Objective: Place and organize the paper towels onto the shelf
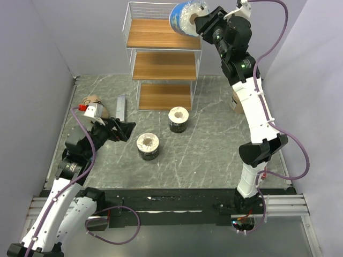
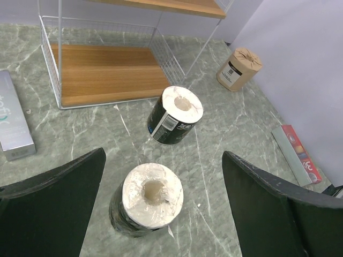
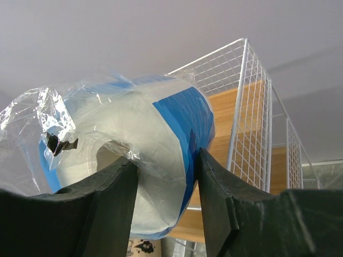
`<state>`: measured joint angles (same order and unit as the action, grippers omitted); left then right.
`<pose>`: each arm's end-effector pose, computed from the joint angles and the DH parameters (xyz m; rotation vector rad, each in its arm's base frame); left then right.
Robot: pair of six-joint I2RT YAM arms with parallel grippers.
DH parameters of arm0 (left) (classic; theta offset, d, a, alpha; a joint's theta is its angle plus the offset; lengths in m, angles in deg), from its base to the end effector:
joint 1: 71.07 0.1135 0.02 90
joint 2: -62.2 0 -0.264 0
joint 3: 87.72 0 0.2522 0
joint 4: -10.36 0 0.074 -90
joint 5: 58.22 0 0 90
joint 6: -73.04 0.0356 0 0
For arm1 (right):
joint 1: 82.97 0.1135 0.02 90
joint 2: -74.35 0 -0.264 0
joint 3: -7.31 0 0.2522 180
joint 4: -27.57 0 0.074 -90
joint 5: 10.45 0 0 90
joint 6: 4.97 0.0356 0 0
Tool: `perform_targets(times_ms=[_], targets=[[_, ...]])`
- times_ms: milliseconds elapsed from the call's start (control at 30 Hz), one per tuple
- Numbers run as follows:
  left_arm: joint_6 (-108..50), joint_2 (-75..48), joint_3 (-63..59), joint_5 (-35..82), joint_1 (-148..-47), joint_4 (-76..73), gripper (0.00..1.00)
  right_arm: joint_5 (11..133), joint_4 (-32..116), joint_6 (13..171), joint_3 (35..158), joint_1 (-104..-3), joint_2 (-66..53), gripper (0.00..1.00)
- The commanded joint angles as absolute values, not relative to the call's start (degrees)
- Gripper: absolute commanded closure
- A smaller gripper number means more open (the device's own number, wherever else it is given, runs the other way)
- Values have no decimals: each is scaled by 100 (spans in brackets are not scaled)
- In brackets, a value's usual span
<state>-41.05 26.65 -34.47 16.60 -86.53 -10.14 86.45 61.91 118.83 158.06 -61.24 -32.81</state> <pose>0.1457 -0.0500 0.3384 0.0850 1.6678 -0.7415 0.3625 0.1399 0.5572 0.2539 1.4266 0.7148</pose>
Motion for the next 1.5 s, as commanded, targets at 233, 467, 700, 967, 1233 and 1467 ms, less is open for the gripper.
perform_targets(times_ms=[233, 467, 700, 967, 1233, 1467], targets=[[-4042, 2757, -3309, 1613, -8663, -832, 4, 8922, 5390, 11799, 16442, -5995, -3639, 56], [-4042, 2774, -3317, 1640, -8663, -841, 3, 9019, 5294, 11738, 16363, -5959, -3675, 44], [-4034, 2757, -3308, 1631, -8663, -832, 4, 9045, 5179, 11632, 16478, -5942, -3771, 32], [-4025, 2757, -3300, 1640, -8663, -850, 4, 8984, 5109, 11465, 16723, -5924, -3964, 34], [-4332, 2468, -3230, 2079, -8663, -385, 4, 8808, 5012, 11290, 16601, -5775, -4105, 37], [-4807, 1063, -1676, 1991, -8663, 223, 4, 8790, 4880, 11123, 16627, -5626, -4263, 36]])
